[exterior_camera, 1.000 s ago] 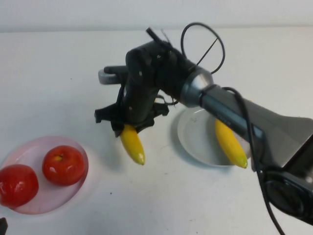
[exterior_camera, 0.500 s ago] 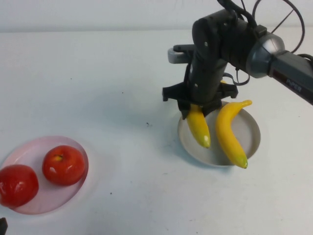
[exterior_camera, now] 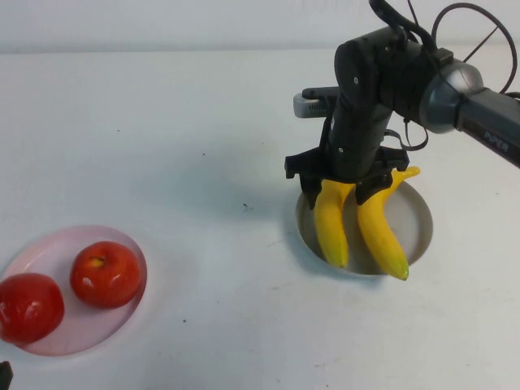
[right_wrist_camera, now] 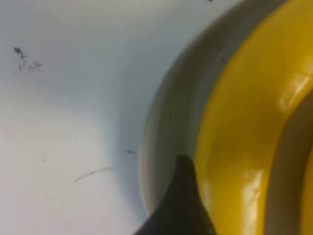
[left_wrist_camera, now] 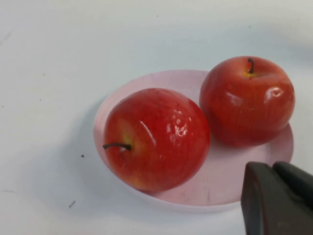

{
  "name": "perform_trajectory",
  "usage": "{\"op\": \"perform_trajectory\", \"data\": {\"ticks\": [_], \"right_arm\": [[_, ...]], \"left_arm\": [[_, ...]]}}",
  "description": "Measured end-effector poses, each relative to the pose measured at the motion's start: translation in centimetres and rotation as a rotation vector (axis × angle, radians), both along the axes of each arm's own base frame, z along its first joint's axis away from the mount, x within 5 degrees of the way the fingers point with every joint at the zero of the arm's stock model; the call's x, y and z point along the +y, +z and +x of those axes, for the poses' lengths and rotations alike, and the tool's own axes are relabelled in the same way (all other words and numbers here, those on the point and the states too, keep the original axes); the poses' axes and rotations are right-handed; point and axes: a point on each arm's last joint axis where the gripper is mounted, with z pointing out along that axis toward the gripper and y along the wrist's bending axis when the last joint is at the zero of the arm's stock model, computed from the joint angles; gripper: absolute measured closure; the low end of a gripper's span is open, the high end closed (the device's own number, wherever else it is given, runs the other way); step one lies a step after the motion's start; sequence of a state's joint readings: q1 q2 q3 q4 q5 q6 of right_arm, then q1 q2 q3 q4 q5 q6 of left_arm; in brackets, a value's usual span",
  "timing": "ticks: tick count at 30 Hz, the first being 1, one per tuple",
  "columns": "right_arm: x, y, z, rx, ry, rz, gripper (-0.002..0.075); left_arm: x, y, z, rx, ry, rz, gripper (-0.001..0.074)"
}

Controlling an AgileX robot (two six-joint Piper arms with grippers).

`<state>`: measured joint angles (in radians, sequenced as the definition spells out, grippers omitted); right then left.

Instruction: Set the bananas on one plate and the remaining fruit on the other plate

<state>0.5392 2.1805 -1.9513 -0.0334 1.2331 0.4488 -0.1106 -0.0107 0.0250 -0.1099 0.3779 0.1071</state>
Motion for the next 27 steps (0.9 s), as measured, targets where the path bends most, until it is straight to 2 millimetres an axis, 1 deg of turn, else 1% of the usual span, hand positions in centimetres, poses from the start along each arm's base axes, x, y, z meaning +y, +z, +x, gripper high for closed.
{"op": "perform_trajectory", "data": {"ticks": [3,4,7,9,10,11,12,13,15,18,22,23,25,27], "right_arm": [[0.0,0.5,-0.2,-0.009,0.002,0.005,0.0215],[0.1,1.0,-0.3,-0.018,0.005,0.011,0.0232],[0.4,3.4,-1.6,-0.069,0.034,0.023,0.0306],[0.6,6.0,-3.7,-0.114,0.072,0.028,0.0407],[0.5,6.9,-4.6,-0.13,0.091,0.026,0.0452],[0.4,8.2,-5.9,-0.154,0.118,0.026,0.0498],[0.0,8.9,-7.3,-0.168,0.149,0.008,0.0572],[-0.3,9.6,-8.4,-0.182,0.168,0.001,0.062],[-1.4,11.2,-10.7,-0.205,0.192,-0.002,0.069],[-3.5,13.4,-13.6,-0.243,0.198,0.022,0.0727],[-6.3,16.0,-16.9,-0.308,0.195,0.061,0.0737],[-6.7,16.2,-17.4,-0.311,0.197,0.068,0.0738],[-8.2,17.1,-19.4,-0.338,0.221,0.09,0.0739],[-9.3,17.1,-20.9,-0.341,0.235,0.095,0.074]], "left_arm": [[0.0,0.0,0.0,0.0,0.0,0.0,0.0736],[0.0,0.0,0.0,0.0,0.0,0.0,0.0736],[0.0,0.0,0.0,0.0,0.0,0.0,0.0736],[0.0,0.0,0.0,0.0,0.0,0.0,0.0736],[0.0,0.0,0.0,0.0,0.0,0.0,0.0736],[0.0,0.0,0.0,0.0,0.0,0.0,0.0736],[0.0,0.0,0.0,0.0,0.0,0.0,0.0736],[0.0,0.0,0.0,0.0,0.0,0.0,0.0736],[0.0,0.0,0.0,0.0,0.0,0.0,0.0736],[0.0,0.0,0.0,0.0,0.0,0.0,0.0736],[0.0,0.0,0.0,0.0,0.0,0.0,0.0736],[0.0,0.0,0.0,0.0,0.0,0.0,0.0736],[0.0,0.0,0.0,0.0,0.0,0.0,0.0736],[0.0,0.0,0.0,0.0,0.0,0.0,0.0736]]}}
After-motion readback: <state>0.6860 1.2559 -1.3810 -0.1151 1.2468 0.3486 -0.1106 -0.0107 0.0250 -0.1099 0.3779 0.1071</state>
